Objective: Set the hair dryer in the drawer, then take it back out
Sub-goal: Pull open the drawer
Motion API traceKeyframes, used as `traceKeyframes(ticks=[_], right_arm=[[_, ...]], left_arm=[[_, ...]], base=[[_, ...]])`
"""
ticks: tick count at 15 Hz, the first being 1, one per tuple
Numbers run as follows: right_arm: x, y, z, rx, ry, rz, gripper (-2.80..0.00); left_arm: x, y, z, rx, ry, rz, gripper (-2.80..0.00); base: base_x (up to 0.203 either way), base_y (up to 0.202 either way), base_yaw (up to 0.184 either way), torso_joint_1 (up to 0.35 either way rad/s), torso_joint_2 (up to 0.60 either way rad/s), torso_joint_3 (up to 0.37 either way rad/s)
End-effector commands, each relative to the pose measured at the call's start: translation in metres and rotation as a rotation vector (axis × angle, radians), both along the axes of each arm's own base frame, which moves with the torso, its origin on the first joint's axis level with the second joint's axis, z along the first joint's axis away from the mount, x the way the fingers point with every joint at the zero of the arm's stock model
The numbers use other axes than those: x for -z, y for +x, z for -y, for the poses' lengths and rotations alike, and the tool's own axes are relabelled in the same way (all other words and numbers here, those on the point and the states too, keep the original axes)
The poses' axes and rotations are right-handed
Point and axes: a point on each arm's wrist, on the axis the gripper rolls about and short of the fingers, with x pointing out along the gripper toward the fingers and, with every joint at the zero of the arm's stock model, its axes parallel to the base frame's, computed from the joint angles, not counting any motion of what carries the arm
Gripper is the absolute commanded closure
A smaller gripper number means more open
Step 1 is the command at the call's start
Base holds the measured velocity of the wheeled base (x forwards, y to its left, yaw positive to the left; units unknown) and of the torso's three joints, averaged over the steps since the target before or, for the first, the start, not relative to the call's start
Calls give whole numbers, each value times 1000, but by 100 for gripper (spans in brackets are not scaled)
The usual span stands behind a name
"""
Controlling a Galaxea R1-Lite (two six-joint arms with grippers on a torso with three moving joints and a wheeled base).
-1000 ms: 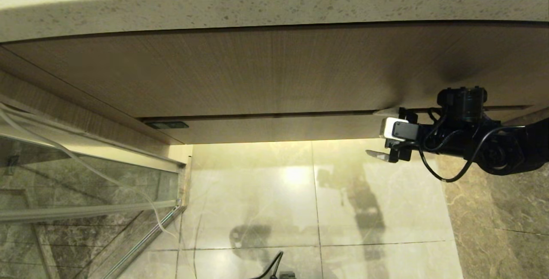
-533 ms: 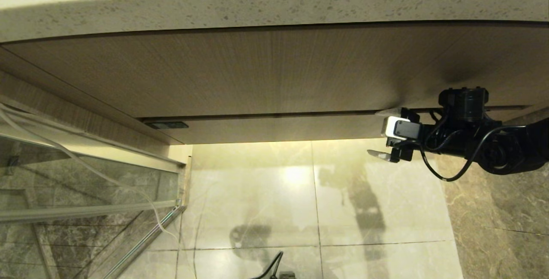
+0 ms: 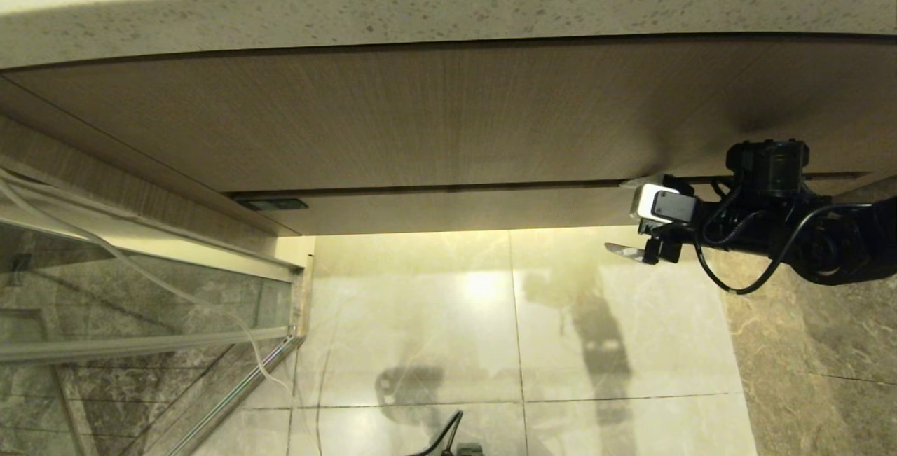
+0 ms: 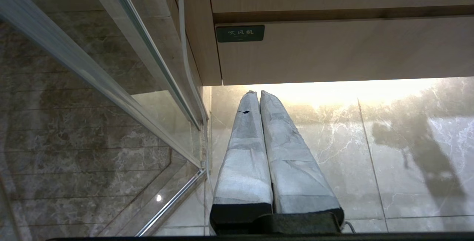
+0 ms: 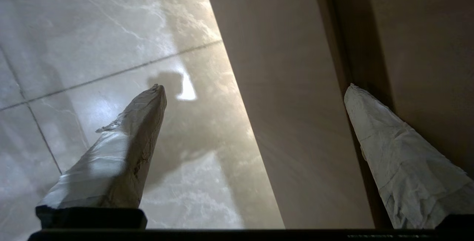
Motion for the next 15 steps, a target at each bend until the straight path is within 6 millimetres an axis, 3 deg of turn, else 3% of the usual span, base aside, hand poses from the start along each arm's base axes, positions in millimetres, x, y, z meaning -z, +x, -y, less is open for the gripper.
traceKeyframes(ticks=[1, 15], right_arm=[[-2, -13, 1, -3, -8, -6, -280], [-1, -12, 1, -2, -13, 4, -280]], left_arm=[[11, 4, 0, 0, 0, -38, 0], [11, 4, 0, 0, -1, -38, 0]], base=[[0, 0, 0, 0, 0, 0], [0, 0, 0, 0, 0, 0]])
